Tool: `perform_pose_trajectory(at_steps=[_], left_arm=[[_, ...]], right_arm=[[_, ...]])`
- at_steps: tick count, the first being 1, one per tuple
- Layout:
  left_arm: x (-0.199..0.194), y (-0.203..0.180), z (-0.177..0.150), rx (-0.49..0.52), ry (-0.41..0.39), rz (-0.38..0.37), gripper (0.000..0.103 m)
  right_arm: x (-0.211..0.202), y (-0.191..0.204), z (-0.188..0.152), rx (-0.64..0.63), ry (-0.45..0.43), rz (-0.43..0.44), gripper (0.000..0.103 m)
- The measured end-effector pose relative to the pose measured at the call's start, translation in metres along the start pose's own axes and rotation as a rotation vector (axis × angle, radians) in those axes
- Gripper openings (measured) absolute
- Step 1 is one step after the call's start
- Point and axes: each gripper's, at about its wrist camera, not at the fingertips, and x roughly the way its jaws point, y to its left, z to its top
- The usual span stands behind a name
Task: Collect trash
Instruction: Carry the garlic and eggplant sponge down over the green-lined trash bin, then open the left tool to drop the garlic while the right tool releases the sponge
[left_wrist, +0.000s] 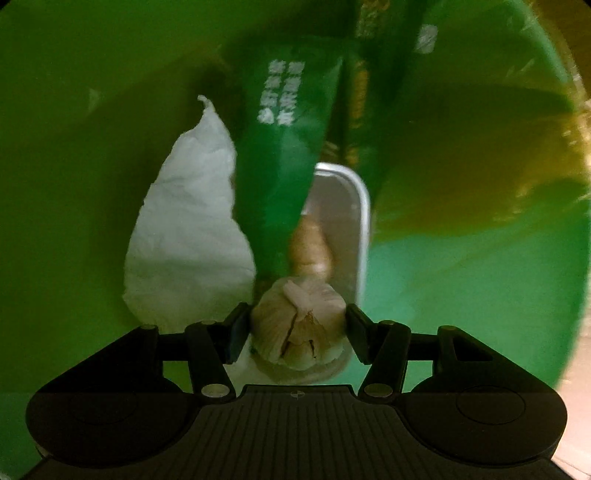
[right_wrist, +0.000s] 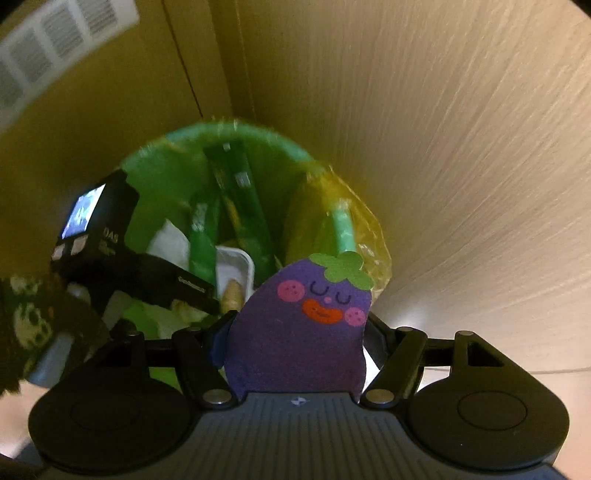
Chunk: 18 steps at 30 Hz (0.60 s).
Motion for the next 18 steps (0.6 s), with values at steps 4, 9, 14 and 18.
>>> perform_pose_trajectory(at_steps=[4, 9, 14, 18], left_arm=[[-0.011, 0.004, -0.003, 0.001, -0.040, -0.058, 0.056], [-0.048, 0.013, -0.011, -0.028, -0.107, -0.099, 0.055], [-0.114, 0.018, -0.026, -0.061, -0.227, -0.100, 0.056], [-0.149, 0.028, -0.038, -0.091, -0.281, -0.117, 0.056]], right_arm=[[0.018, 0.002, -0.004, -0.026, 0.013, 0.012, 0.070], [0.031, 0.005, -0.004, -0.079, 0.023, 0.015, 0.070], [0.042, 0.022, 0.003, -0.151, 0.013, 0.057, 0.071], [0.063, 0.046, 0.016, -0.205, 0.017, 0.108, 0.071]])
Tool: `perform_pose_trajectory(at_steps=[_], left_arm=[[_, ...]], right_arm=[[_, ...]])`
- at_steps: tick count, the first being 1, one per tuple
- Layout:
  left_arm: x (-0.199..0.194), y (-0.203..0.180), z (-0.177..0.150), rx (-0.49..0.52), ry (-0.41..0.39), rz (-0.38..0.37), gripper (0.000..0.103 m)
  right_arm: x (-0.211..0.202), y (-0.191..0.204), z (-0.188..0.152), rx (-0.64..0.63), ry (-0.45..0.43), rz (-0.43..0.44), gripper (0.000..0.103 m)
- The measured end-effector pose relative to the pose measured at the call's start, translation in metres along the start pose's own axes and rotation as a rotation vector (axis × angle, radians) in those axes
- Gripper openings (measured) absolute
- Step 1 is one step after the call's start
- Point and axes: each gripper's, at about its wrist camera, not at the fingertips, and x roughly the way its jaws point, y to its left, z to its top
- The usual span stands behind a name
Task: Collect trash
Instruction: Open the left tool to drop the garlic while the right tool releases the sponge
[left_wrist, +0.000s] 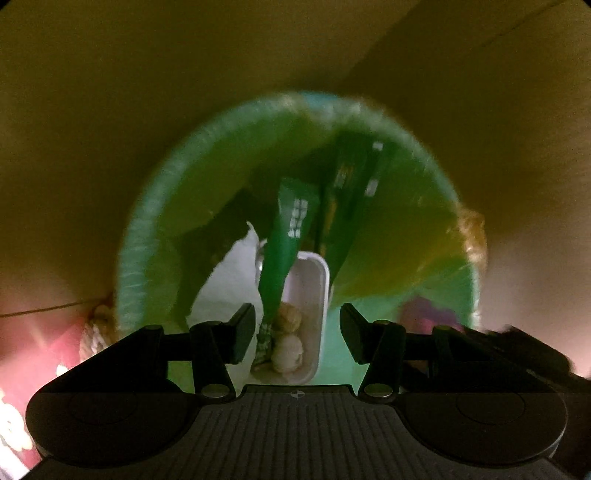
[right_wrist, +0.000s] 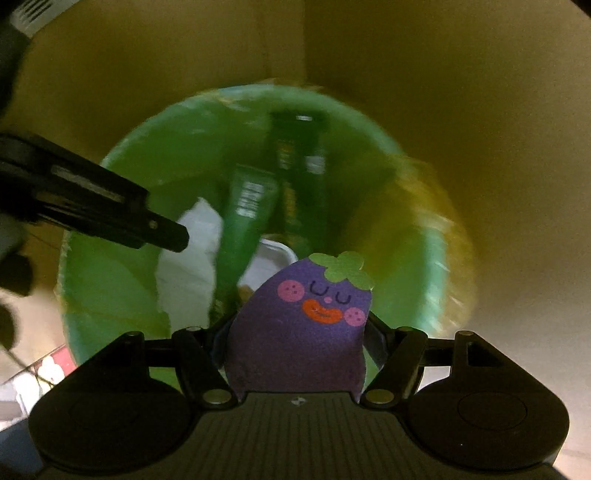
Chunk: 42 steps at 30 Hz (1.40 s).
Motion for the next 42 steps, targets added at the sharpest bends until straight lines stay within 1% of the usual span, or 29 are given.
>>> perform_pose_trajectory(at_steps=[1, 4, 7, 11, 14, 16, 18, 22, 23, 25, 27, 30, 32, 33, 35, 37, 40, 42], left_arm=[[-0.007, 0.004, -0.002, -0.015, -0.012, -0.004, 0.055], [-0.010, 0.011, -0.004, -0.059, -0.035, -0.011, 0.055], [-0.010, 0.015, -0.005, -0.082, -0.039, -0.020, 0.055], [0.003, 0.011, -0.006, -0.080, -0.030, -0.010, 0.055], [0.002, 0.012, -0.005, -0.079, -0.020, -0.009, 0.055], [0.000, 0.013, -0.005, -0.075, -0.015, -0.011, 0.055], [0.001, 0.013, -0.004, -0.069, -0.011, -0.009, 0.055], [0.001, 0.015, -0.003, -0.061, -0.005, -0.007, 0.055], [0.002, 0.014, -0.002, -0.058, 0.000, -0.009, 0.055], [0.006, 0.011, -0.003, -0.041, 0.021, -0.024, 0.055], [0.011, 0.005, -0.005, -0.012, 0.053, -0.048, 0.055], [0.020, -0.009, -0.009, 0.030, 0.084, -0.092, 0.055], [0.026, -0.019, -0.012, 0.056, 0.102, -0.123, 0.055], [0.029, -0.024, -0.013, 0.069, 0.110, -0.124, 0.055], [0.036, -0.029, -0.016, 0.085, 0.118, -0.089, 0.055], [0.044, -0.028, -0.017, 0.073, 0.128, -0.053, 0.055], [0.054, -0.019, -0.017, 0.061, 0.142, 0.035, 0.055], [0.057, -0.012, -0.017, 0.048, 0.153, 0.061, 0.055]], right_arm=[[0.006, 0.005, 0.004, -0.016, -0.005, 0.013, 0.071], [0.023, 0.016, 0.014, -0.050, -0.021, 0.079, 0.071], [0.033, 0.019, 0.017, -0.058, -0.033, 0.137, 0.071], [0.040, 0.022, 0.018, -0.067, -0.019, 0.140, 0.072], [0.043, 0.021, 0.019, -0.054, 0.011, 0.149, 0.072], [0.043, 0.018, 0.018, -0.015, 0.030, 0.159, 0.072], [0.043, 0.009, 0.020, 0.068, 0.047, 0.187, 0.072], [0.051, -0.017, 0.026, 0.333, 0.100, 0.315, 0.073], [0.056, -0.022, 0.027, 0.383, 0.116, 0.334, 0.073], [0.066, -0.030, 0.028, 0.459, 0.147, 0.343, 0.073], [0.074, -0.036, 0.031, 0.498, 0.167, 0.331, 0.073], [0.081, -0.036, 0.036, 0.493, 0.168, 0.310, 0.073], [0.083, -0.035, 0.036, 0.492, 0.177, 0.317, 0.073], [0.084, -0.035, 0.036, 0.493, 0.183, 0.324, 0.073], [0.087, -0.034, 0.035, 0.493, 0.195, 0.338, 0.073], [0.087, -0.033, 0.033, 0.498, 0.198, 0.360, 0.073], [0.083, -0.033, 0.030, 0.511, 0.181, 0.362, 0.073], [0.081, -0.035, 0.028, 0.519, 0.169, 0.361, 0.073]])
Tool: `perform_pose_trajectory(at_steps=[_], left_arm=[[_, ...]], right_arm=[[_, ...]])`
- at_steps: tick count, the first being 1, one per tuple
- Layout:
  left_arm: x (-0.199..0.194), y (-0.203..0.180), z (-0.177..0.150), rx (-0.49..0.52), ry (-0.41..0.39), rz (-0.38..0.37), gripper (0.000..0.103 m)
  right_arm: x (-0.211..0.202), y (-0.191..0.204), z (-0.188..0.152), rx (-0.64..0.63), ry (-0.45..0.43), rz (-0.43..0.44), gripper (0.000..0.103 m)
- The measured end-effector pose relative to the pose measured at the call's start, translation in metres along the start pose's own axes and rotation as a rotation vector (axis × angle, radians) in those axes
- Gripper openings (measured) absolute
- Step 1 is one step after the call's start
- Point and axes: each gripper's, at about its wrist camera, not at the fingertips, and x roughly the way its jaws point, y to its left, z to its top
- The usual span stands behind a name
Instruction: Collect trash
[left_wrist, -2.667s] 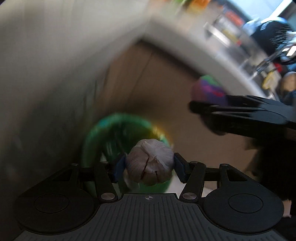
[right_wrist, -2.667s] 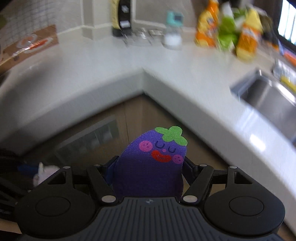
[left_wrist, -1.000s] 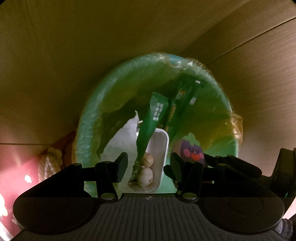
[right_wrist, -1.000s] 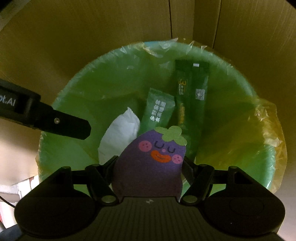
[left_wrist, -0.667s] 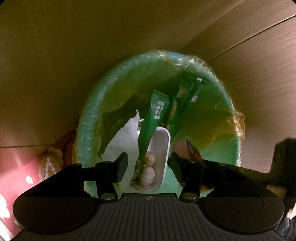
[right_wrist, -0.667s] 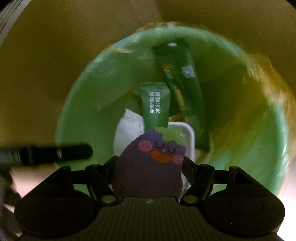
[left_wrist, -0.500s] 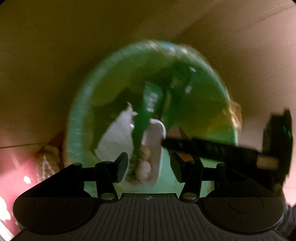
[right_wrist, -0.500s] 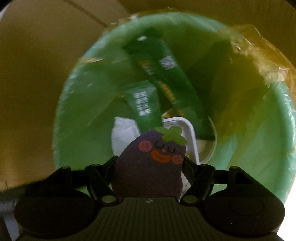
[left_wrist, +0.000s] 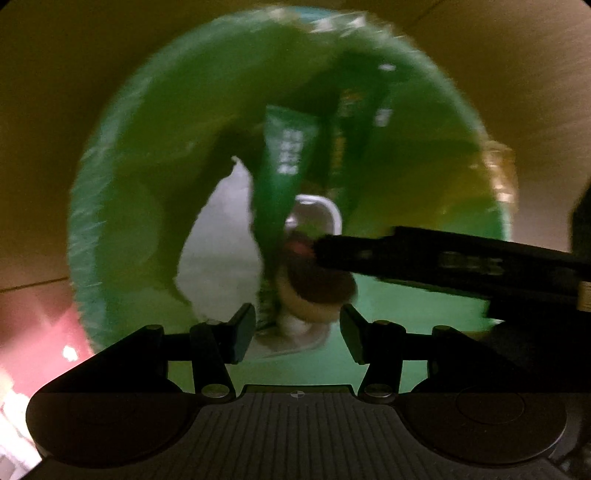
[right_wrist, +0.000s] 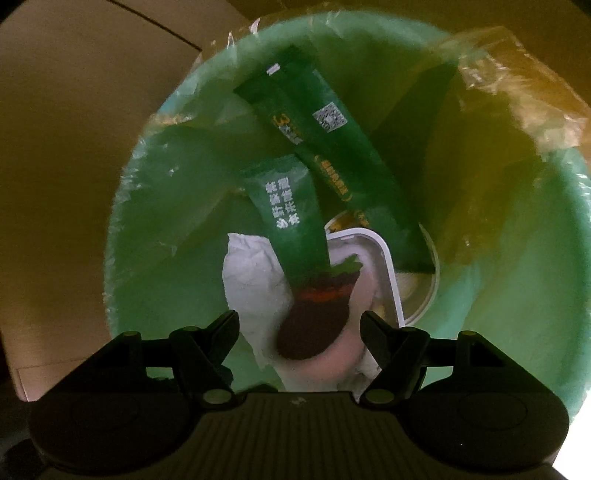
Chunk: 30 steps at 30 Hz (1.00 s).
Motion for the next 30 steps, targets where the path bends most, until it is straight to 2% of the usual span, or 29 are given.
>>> perform_pose_trajectory(at_steps=[8, 12, 15, 20, 22, 24, 26, 30], left_arm=[[-0.027, -0.004, -0.006, 0.008, -0.025, -0.038, 0.054], [-0.089, -0.024, -0.012, 0.069, -0.098, -0.077, 0.054], [-0.157, -0.040, -0.017, 0.131, -0.187, -0.116, 0.054], [-0.290, -0.058, -0.028, 0.207, -0.373, -0.185, 0.054], [-0.346, -0.062, -0.031, 0.255, -0.469, -0.158, 0.053], [-0.390, -0.060, -0.032, 0.283, -0.568, -0.106, 0.053], [-0.428, -0.050, -0.034, 0.282, -0.680, -0.070, 0.053], [-0.478, -0.021, -0.032, 0.183, -0.833, -0.005, 0.053]], right_arm=[[-0.019, -0.002, -0.001, -0.013, -0.082, -0.058, 0.073], [-0.060, 0.017, -0.008, -0.036, -0.153, -0.076, 0.073], [-0.112, 0.045, -0.018, -0.050, -0.225, -0.038, 0.073], [-0.191, 0.102, -0.030, -0.050, -0.318, 0.105, 0.073], [-0.212, 0.124, -0.030, -0.039, -0.328, 0.176, 0.073], [-0.236, 0.147, -0.024, -0.016, -0.348, 0.298, 0.077], [-0.260, 0.177, -0.020, -0.057, -0.398, 0.362, 0.077], [-0.304, 0.247, -0.016, -0.254, -0.519, 0.355, 0.077]])
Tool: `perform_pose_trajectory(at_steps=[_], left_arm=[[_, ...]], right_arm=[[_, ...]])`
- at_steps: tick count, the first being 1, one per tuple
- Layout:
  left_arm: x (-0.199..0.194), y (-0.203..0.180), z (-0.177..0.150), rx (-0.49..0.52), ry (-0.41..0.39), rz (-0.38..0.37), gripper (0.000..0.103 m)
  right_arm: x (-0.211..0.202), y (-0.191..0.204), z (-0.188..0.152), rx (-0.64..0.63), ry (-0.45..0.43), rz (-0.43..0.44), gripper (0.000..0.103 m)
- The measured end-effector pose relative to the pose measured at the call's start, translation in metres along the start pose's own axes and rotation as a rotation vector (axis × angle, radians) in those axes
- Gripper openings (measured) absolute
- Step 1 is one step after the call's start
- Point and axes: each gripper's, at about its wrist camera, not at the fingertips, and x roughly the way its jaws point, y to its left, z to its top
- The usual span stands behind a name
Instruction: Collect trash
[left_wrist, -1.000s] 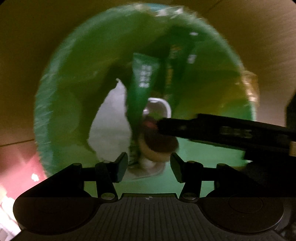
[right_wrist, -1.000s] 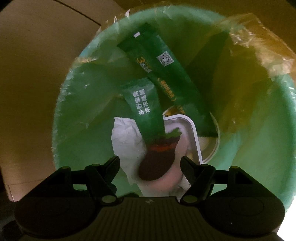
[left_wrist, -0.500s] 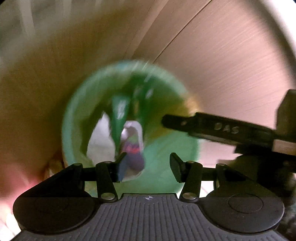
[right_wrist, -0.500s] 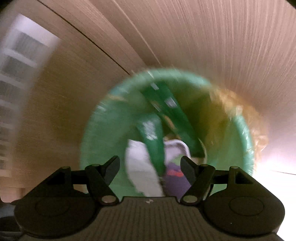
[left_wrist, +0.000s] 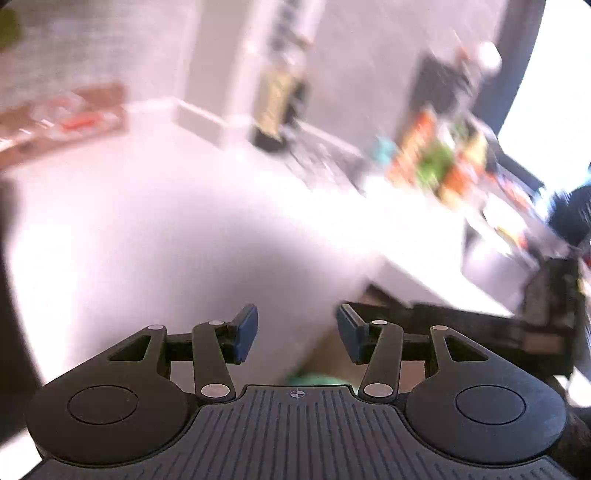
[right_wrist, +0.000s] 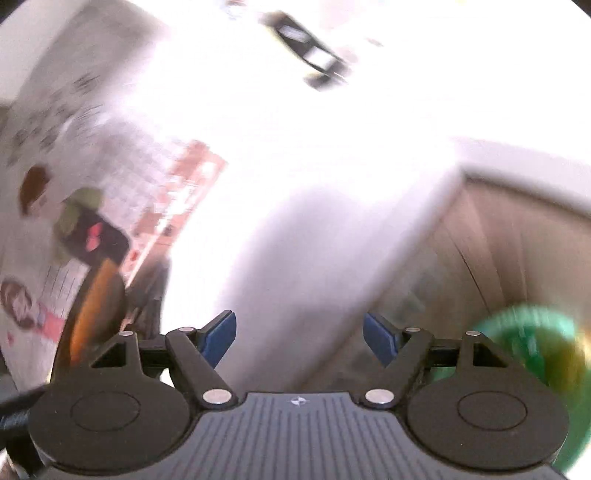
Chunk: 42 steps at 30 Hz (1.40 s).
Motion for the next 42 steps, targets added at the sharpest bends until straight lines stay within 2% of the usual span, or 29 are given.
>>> perform_pose_trajectory(at_steps=[2, 5, 9, 11, 12, 13, 15, 18, 21, 27, 42], left_arm=[[-0.010, 0.008, 0.008, -0.022, -0.053, 0.030, 0.053], [-0.021, 0.017, 0.012, -0.025, -0.124, 0.089, 0.053], [-0.025, 0.032, 0.013, -0.050, -0.159, 0.132, 0.053], [-0.027, 0.038, 0.010, -0.054, -0.163, 0.145, 0.042], [-0.028, 0.040, 0.008, -0.052, -0.164, 0.155, 0.018], [-0.027, 0.039, 0.006, -0.046, -0.163, 0.165, 0.011], [-0.027, 0.039, -0.002, -0.042, -0.153, 0.193, 0.012], [-0.030, 0.039, -0.011, -0.052, -0.127, 0.219, 0.012], [-0.030, 0.030, -0.019, -0.018, -0.116, 0.269, 0.012], [-0.035, 0.013, -0.028, 0.047, -0.136, 0.330, 0.012], [-0.036, 0.009, -0.028, 0.036, -0.128, 0.302, 0.012]], right_arm=[[-0.002, 0.036, 0.012, -0.121, -0.032, -0.032, 0.077], [-0.004, 0.086, 0.021, -0.301, -0.106, -0.136, 0.077], [-0.006, 0.143, 0.010, -0.556, -0.292, -0.289, 0.077], [-0.007, 0.161, 0.003, -0.624, -0.391, -0.359, 0.081], [-0.007, 0.164, 0.001, -0.627, -0.398, -0.376, 0.083], [-0.005, 0.167, 0.001, -0.624, -0.362, -0.375, 0.083], [0.003, 0.166, -0.004, -0.617, -0.274, -0.349, 0.083], [0.007, 0.163, -0.017, -0.606, -0.236, -0.369, 0.083], [0.007, 0.159, -0.030, -0.592, -0.200, -0.359, 0.083], [0.005, 0.151, -0.036, -0.570, -0.182, -0.359, 0.083], [0.000, 0.146, -0.039, -0.558, -0.168, -0.340, 0.083]])
